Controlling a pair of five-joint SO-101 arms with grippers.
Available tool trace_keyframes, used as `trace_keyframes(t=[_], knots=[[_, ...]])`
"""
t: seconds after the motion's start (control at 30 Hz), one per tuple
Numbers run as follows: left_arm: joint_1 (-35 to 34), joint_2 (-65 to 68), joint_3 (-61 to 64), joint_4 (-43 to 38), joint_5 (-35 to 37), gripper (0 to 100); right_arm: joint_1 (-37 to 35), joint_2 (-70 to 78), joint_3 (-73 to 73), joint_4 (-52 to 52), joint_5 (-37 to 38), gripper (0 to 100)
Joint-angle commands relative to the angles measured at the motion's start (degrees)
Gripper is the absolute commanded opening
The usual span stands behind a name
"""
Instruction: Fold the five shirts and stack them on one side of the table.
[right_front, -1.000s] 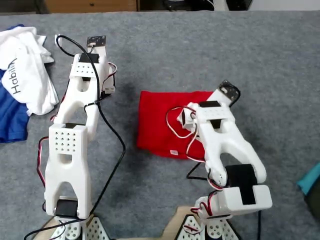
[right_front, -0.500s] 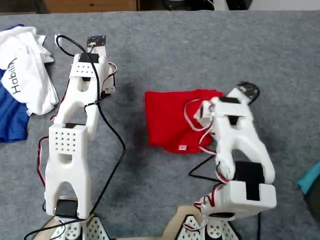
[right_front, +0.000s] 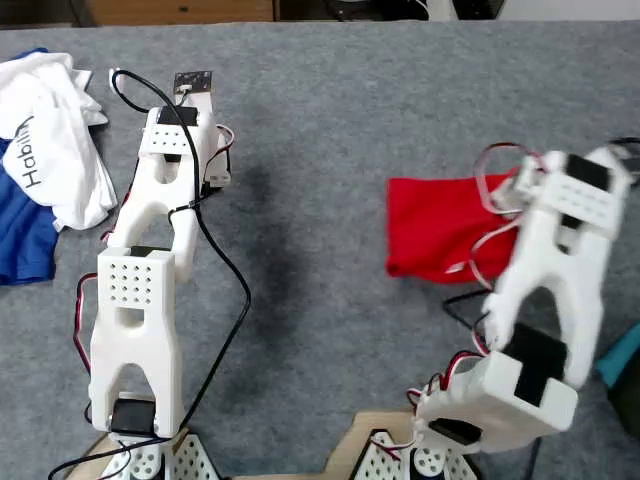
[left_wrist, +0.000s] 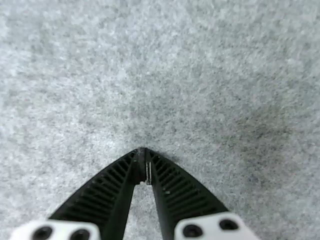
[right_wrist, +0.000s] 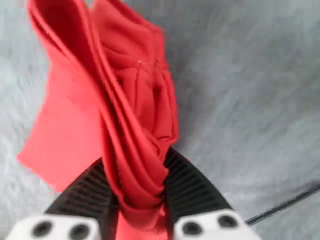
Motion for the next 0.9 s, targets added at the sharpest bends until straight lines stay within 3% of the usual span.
trace_keyframes(t=[0.0, 0.37, 0.6, 0.87], knots=[[0.3, -0.1, -2.3, -0.7, -0.4, 2, 7.2, -0.2, -6.8, 0.3, 3.2, 0.5], [0.4, -0.1, -2.1, -0.7, -0.4, 2, 26.2, -0.1, -21.1, 0.3, 13.5, 0.5], [0.4, -0.1, -1.9, -0.6, -0.4, 2, 38.1, -0.1, -24.7, 0.3, 20.5, 0.5], [0.4, -0.1, -1.8, -0.6, -0.4, 2, 50.1, -0.1, -25.0, 0.3, 23.5, 0.5]])
